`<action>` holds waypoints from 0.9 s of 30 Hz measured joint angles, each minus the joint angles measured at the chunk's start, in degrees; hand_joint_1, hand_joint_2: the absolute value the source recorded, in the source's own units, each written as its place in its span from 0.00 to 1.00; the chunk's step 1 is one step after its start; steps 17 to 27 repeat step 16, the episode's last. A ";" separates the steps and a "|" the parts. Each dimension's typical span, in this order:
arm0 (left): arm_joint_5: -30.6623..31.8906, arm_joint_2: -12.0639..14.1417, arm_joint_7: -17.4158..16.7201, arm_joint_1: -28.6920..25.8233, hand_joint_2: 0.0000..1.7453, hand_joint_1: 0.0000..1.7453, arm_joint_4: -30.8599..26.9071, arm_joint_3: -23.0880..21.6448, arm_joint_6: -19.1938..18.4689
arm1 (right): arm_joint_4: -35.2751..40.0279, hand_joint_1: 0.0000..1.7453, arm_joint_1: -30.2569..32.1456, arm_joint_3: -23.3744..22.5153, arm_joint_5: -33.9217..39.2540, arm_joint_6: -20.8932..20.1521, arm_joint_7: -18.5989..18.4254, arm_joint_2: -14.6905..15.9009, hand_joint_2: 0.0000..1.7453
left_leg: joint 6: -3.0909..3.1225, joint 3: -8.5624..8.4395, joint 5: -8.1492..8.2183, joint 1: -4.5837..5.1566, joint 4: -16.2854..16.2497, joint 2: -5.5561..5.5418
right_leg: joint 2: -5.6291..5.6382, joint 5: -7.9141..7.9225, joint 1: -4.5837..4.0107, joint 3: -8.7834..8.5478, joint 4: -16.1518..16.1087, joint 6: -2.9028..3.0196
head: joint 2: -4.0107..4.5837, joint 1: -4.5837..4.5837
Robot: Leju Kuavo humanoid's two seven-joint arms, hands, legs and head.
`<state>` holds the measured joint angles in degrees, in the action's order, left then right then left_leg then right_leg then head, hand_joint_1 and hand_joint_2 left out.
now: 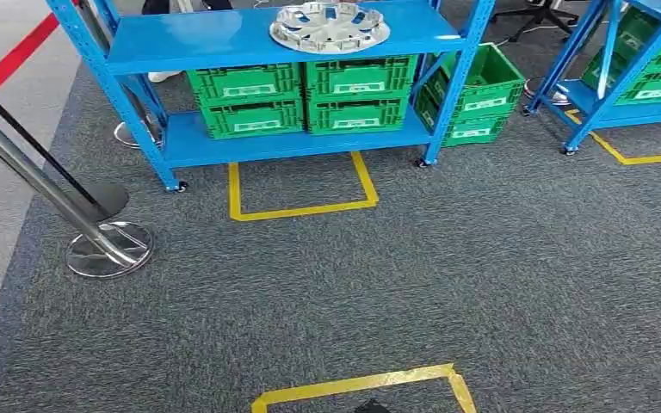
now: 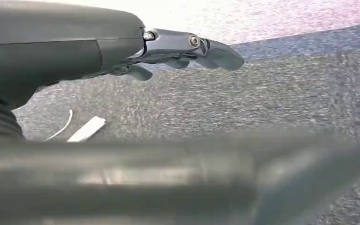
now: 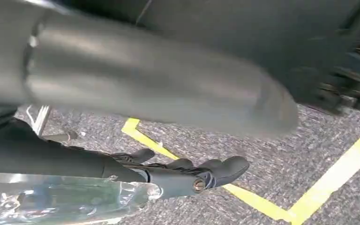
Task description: Take the parts from the cabinet and place them on the table.
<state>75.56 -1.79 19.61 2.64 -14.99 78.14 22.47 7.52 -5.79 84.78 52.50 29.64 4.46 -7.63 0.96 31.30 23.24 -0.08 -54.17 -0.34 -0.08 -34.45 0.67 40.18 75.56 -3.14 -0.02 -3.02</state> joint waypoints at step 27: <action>-2.01 -0.72 0.92 0.48 1.00 0.00 0.22 1.11 -3.48 | -0.02 0.00 -0.01 -1.05 1.31 0.44 -0.57 0.20 0.00 | -2.36 9.23 8.06 -0.35 -19.56 -0.34 | 0.37 8.07 0.35 -8.16 -16.80 2.25 | 0.00 0.33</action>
